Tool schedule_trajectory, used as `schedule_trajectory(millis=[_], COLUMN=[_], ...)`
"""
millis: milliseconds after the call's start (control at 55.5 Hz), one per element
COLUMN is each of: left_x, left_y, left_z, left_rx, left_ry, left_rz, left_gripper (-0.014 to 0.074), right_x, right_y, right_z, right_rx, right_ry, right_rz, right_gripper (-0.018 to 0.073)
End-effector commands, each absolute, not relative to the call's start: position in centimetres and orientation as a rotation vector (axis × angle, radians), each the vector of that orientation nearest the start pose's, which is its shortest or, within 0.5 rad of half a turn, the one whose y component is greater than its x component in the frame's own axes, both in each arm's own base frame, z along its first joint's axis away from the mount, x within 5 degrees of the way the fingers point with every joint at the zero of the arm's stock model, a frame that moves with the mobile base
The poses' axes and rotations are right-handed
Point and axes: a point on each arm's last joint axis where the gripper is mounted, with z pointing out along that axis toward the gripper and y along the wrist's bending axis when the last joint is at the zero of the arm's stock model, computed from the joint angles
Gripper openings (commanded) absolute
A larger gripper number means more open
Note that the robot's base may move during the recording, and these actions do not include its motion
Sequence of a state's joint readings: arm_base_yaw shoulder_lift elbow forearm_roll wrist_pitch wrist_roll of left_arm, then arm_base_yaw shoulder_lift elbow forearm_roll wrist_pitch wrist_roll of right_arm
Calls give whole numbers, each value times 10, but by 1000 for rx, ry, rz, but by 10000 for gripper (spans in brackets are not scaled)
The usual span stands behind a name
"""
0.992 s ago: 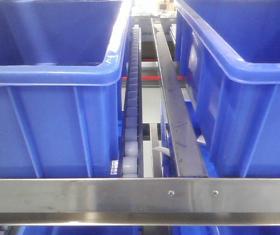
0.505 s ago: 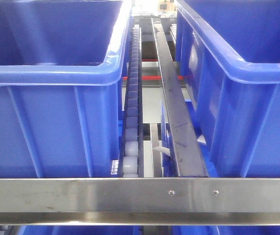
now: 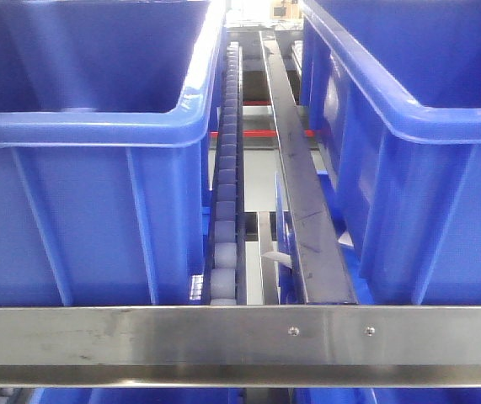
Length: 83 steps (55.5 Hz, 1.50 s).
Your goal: Pick and sort blue part to right shelf
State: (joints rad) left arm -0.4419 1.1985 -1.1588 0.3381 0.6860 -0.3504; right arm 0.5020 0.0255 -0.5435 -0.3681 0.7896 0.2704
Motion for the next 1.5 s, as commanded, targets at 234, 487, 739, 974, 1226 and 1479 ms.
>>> schedule_trajectory(millis=[234,487,739,974,1226,1479], left_x=[336,381,393,392,387,347], left_y=[-135,-120,-101,-100,-99,-95], left_z=[338,298,277,276,282,348], left_rx=[258,83,62,94,90,115], left_ry=[2279,2403,2477,2491,2499,2362], left_rz=[-92,-135,-70,-54,-49,-82], left_gripper=[304,304,307,502,607,603], right_x=[11,11,11,11,11,11], right_y=[-20,-20,-20,-20,-20,-20], right_z=[331,330,329,329,329,329], right_rx=[-245,-245,-244,-244,-244,-244], right_ry=[1610,1618,1625,1626,1626,1628], right_rz=[145,143,140,140,140,139], right_gripper=[257,257,257,257,257,257])
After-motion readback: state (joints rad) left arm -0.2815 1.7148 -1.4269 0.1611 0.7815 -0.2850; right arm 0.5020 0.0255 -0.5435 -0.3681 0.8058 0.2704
